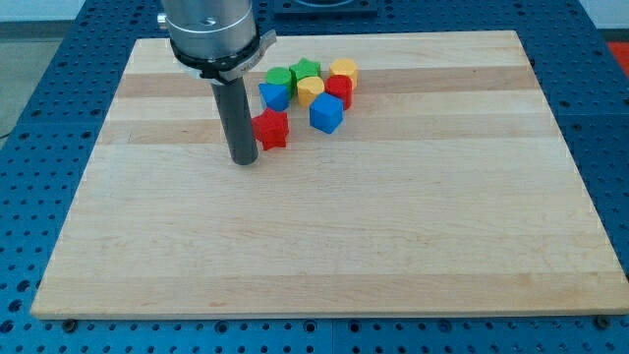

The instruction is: Push the red star closer to the yellow heart

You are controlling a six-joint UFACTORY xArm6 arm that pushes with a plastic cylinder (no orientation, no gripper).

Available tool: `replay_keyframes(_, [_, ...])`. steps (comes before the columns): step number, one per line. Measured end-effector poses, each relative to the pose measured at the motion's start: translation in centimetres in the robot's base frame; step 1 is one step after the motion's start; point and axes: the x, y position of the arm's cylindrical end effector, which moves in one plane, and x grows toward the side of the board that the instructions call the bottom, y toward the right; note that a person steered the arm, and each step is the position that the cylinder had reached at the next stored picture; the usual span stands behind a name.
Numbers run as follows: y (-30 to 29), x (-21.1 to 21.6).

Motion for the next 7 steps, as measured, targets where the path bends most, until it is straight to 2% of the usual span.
replay_keyframes(2, [3.1,-1.5])
replay_keyframes(5, [0.4,-1.2])
replay_keyframes(7, [5.4,-3.6])
